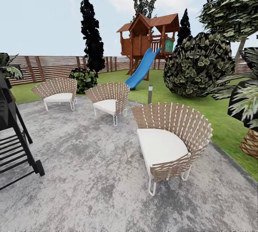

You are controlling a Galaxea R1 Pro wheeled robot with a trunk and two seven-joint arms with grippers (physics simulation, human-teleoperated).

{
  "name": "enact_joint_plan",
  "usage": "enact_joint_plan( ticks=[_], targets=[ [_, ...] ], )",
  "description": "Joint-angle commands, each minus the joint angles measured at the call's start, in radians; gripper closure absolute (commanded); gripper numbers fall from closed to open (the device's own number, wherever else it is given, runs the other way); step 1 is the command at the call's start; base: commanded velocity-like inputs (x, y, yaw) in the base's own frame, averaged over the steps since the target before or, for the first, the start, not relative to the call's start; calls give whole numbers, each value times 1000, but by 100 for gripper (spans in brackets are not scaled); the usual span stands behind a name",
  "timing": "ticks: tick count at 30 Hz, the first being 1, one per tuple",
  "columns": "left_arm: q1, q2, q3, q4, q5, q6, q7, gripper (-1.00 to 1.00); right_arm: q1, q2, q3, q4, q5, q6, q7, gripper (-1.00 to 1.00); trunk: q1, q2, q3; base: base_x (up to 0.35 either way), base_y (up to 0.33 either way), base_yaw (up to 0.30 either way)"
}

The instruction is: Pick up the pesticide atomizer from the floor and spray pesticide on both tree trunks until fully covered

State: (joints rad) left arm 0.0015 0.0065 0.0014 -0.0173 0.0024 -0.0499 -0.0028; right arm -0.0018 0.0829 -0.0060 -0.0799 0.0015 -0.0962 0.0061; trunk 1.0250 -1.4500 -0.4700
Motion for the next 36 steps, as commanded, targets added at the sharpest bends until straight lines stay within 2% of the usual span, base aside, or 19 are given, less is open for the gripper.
enact_joint_plan(
  ticks=[1, 9, 10, 17, 36],
  targets=[
    [0, 0, 0, 0, 0, -6, 0, -100, 0, 0, 0, 0, 0, 0, 0, -100, 0, 0, 0, -257, 130, 0],
    [0, 2, 0, 0, 2, -51, -1, -100, 0, 0, 0, 0, -1, 0, 2, -100, 0, 0, 0, -280, 146, -4],
    [0, 2, 0, 0, 2, -141, -2, -100, 0, 0, 0, 0, -1, 0, 2, -100, 0, 0, 0, -302, 134, -62],
    [0, 1, -2, -1, 0, -144, -2, -100, 0, 0, 0, 0, -1, 0, 3, -100, 0, 0, 0, -319, 51, -162],
    [1, 4, -7, 0, -10, -146, 2, -100, -1, -2, 3, 2, 0, 0, 3, -100, 0, 0, 0, -308, 74, -264]
  ],
)
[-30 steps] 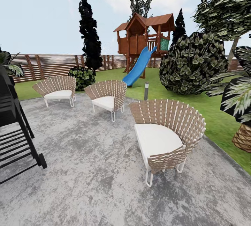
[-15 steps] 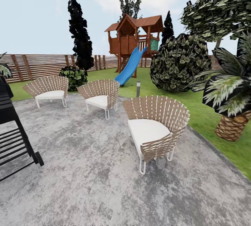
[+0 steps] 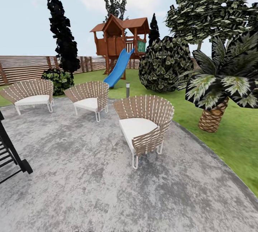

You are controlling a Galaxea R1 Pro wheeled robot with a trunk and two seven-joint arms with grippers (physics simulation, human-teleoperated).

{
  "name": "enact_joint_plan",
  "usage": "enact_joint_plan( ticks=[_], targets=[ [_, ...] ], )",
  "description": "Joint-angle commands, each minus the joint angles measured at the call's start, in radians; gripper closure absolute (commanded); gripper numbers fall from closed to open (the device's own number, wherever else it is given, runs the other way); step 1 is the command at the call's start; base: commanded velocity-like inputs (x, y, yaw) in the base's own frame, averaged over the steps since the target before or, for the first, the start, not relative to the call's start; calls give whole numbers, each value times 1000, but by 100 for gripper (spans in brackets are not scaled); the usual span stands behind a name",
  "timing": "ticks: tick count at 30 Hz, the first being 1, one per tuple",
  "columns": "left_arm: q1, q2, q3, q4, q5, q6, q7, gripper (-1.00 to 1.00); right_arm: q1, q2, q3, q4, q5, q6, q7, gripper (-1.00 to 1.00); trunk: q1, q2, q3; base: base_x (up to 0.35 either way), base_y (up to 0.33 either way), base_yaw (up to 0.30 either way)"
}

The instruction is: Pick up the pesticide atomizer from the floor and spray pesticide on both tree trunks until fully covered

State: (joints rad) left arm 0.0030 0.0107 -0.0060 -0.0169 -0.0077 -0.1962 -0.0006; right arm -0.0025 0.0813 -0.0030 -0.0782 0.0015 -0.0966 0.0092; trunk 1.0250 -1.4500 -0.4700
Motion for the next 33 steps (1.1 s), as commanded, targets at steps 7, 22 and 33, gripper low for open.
enact_joint_plan(
  ticks=[7, 22, 33],
  targets=[
    [0, 0, -1, 0, -1, 0, 3, -100, 1, 0, 0, 0, 0, -1, -1, -100, 0, 0, 0, -46, 3, -265],
    [0, -5, -4, 0, -2, 7, -4, -100, 1, 0, 0, 0, 0, -2, -2, -100, 0, 0, -4, -1, 0, -265],
    [0, -7, -1, 0, 2, 14, -4, -100, 1, 0, 0, 1, 0, -28, -2, -100, 0, 0, -14, 0, 0, -260]
  ],
)
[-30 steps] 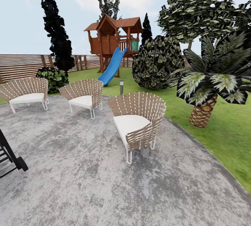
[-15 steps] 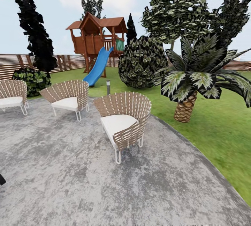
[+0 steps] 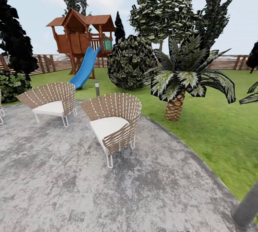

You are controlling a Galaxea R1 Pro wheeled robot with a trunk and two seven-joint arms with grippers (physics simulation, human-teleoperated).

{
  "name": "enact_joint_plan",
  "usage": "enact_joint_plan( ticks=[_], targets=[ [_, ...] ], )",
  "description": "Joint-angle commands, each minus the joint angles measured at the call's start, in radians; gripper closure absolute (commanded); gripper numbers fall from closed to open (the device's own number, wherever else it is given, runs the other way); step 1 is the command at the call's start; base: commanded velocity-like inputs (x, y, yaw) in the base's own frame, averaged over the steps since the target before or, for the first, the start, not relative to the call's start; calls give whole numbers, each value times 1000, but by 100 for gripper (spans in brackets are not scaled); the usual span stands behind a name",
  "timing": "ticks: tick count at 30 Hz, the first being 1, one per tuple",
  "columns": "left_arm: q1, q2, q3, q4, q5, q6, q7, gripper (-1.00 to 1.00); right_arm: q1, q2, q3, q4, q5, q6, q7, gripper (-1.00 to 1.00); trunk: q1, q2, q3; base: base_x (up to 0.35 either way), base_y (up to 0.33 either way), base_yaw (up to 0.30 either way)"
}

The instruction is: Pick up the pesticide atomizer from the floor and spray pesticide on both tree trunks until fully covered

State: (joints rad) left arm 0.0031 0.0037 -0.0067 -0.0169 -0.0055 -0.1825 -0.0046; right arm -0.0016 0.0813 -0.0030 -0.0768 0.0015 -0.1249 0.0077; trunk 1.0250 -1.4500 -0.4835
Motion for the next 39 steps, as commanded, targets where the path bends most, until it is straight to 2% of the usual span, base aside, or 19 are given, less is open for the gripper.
enact_joint_plan(
  ticks=[1, 6, 8, 9, 12, 14, 18, 22, 24, 29, 34, 39],
  targets=[
    [0, 0, 0, 0, 1, 1, 1, -100, 0, 0, 0, 0, 0, 0, 0, -100, 0, 0, -1, 0, 0, -254],
    [-8, 2, 1, -2, 1, 1, 15, -100, 0, -2, -1, -3, 2, 0, -1, -100, 0, 0, -6, 0, 0, -237],
    [-19, 4, 0, -3, -2, 3, 15, -100, -1, -19, -1, -6, 2, 0, -1, -100, 0, 0, -8, 0, 0, -216],
    [-138, 10, -2, -2, -5, 5, 23, -100, -7, -102, -2, -147, 3, 3, -2, -100, 0, 0, -9, 0, 0, -201],
    [-201, 10, -2, -4, -5, 3, 25, -100, -9, -126, -2, -235, 3, 4, -3, -100, 0, 0, -13, 0, 0, -189],
    [-234, 10, -2, -8, -5, 3, 25, -100, -9, -131, -2, -277, 3, 3, -3, -100, 0, 0, -15, 0, 0, -180],
    [-315, 11, -4, -55, -7, -2, 25, -100, -13, -135, -2, -427, 4, 2, -2, -100, 0, 0, -20, 0, 0, -176],
    [-333, 23, -4, -147, -8, -14, 24, -100, -14, -136, -2, -534, 2, 2, 1, -100, 0, 0, -25, 0, 0, -169],
    [-332, 25, -6, -168, -9, -18, 23, -100, -15, -135, -2, -552, 0, 0, 2, -100, 0, 0, -28, 0, 0, -144],
    [-332, 28, -6, -169, -11, -22, 19, -100, -22, -131, 0, -554, -1, -6, 3, -100, 0, 0, -36, 0, 0, -128],
    [-331, 28, -6, -166, -11, -26, 21, -100, -26, -129, 4, -484, 1, -22, 5, -100, 0, 0, -43, 0, 0, -123],
    [-330, 29, -6, -166, -10, -27, 21, -100, -26, -129, 4, -463, 2, -24, 6, -100, 0, 0, -51, 0, 0, -124]
  ],
)
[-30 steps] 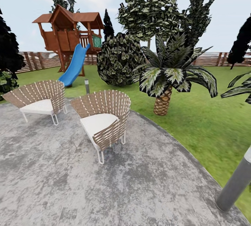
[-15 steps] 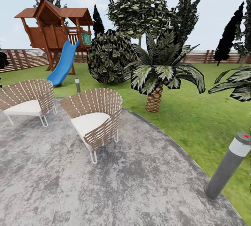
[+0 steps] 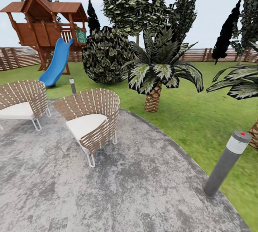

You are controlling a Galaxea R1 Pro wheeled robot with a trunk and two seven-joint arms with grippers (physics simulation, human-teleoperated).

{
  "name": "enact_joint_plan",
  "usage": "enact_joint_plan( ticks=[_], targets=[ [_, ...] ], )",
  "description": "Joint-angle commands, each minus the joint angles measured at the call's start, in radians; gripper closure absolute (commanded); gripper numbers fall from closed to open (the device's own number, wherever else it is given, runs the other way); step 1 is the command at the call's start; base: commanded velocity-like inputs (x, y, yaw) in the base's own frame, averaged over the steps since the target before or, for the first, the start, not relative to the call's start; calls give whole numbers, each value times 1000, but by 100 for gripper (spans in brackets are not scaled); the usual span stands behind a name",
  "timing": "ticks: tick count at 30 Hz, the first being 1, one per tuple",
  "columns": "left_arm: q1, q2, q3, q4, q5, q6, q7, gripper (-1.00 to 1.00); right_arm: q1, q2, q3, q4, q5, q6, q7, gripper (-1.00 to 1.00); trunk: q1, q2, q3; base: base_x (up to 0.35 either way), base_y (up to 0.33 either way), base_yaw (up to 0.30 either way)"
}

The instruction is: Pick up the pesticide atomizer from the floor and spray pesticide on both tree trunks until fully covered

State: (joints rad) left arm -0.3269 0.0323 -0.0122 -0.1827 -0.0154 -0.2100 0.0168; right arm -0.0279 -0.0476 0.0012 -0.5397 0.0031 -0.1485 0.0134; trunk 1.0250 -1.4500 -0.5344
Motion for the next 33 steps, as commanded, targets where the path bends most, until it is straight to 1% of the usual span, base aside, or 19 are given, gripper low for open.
enact_joint_plan(
  ticks=[1, 5, 14, 33],
  targets=[
    [0, 0, 0, 0, 0, 0, 0, -100, 0, 0, 0, 1, 0, 0, 0, -100, 0, 0, -2, 0, 0, -124],
    [0, 0, 0, 0, 0, -1, -1, -100, 0, 0, -1, 2, 1, 0, -1, -100, 0, 0, -8, 0, 0, -124],
    [0, 1, 4, 0, 0, 0, 0, -100, 0, 0, -5, 3, -2, 1, -1, -100, 34, -63, -48, 0, 0, -173],
    [0, 1, 3, 0, 0, 0, 0, -100, 0, 0, -6, 4, -3, 1, -1, -100, 107, -196, -127, 0, 0, -242]
  ],
)
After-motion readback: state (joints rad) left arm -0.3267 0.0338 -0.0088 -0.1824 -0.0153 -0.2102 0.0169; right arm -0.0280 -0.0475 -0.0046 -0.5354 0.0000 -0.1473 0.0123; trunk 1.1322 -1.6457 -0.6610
